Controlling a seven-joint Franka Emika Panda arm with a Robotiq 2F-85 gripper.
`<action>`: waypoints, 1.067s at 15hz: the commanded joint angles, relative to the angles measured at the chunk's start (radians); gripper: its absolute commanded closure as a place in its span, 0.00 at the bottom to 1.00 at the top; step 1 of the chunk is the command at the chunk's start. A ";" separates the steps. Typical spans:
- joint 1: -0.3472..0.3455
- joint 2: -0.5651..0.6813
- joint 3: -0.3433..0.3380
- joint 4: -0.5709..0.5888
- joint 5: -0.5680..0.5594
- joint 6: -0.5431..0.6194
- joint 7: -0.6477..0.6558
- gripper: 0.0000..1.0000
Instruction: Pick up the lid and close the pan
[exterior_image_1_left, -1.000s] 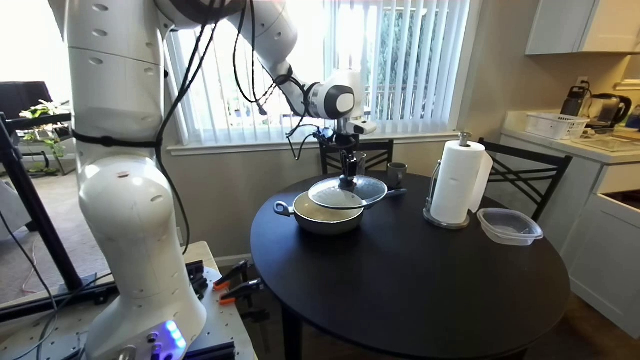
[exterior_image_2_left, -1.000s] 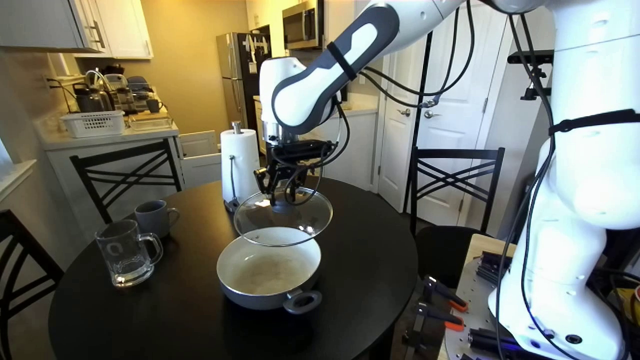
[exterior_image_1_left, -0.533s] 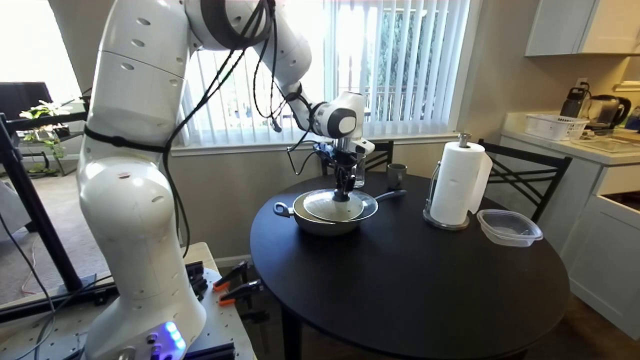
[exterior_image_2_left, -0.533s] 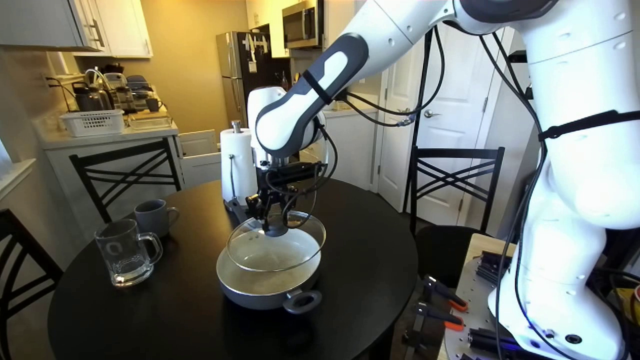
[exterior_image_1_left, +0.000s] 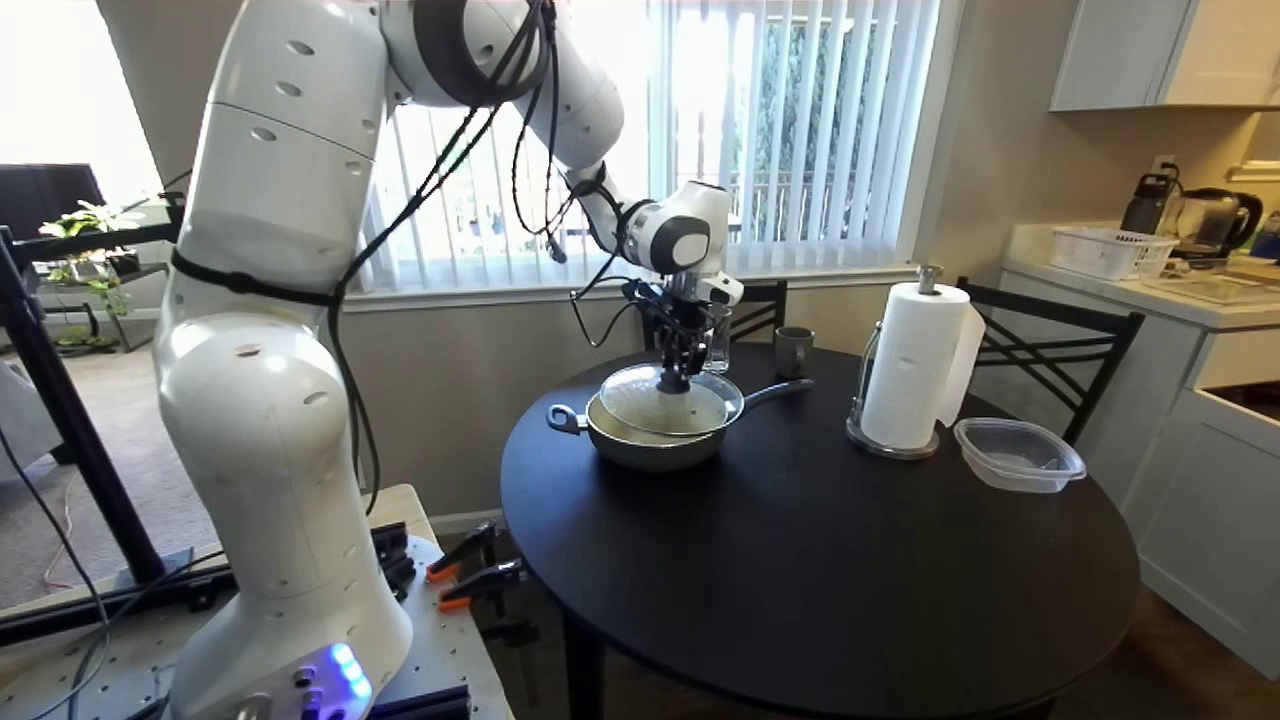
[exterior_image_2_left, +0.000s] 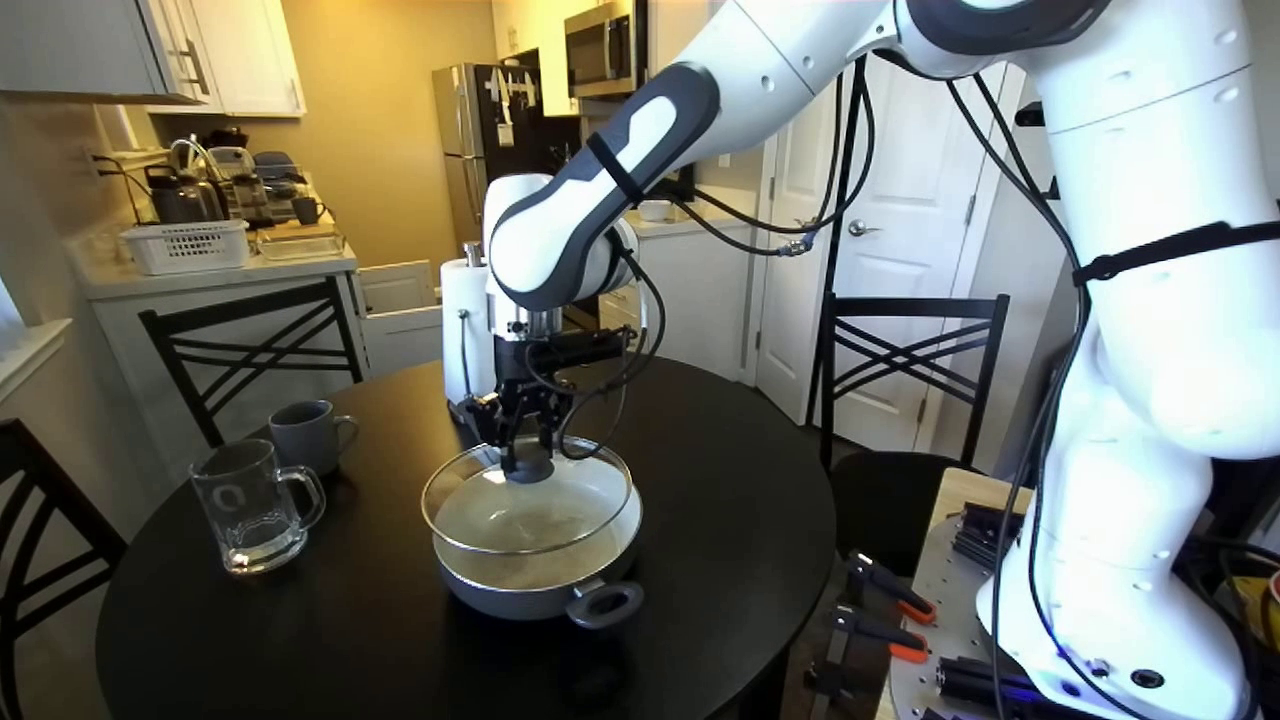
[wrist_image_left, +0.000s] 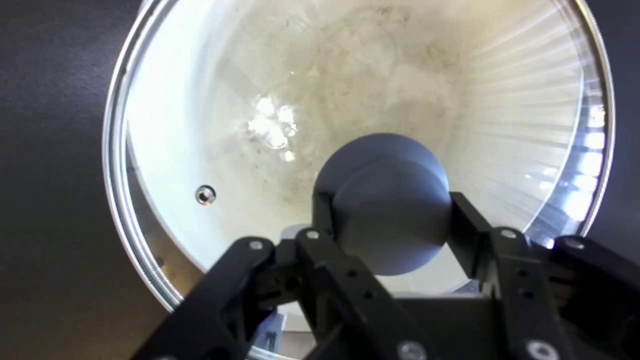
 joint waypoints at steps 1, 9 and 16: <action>-0.005 -0.018 0.029 0.005 0.053 -0.046 -0.104 0.67; 0.038 -0.028 -0.026 -0.052 -0.052 -0.038 -0.059 0.67; 0.039 -0.024 -0.043 -0.068 -0.091 0.050 -0.074 0.67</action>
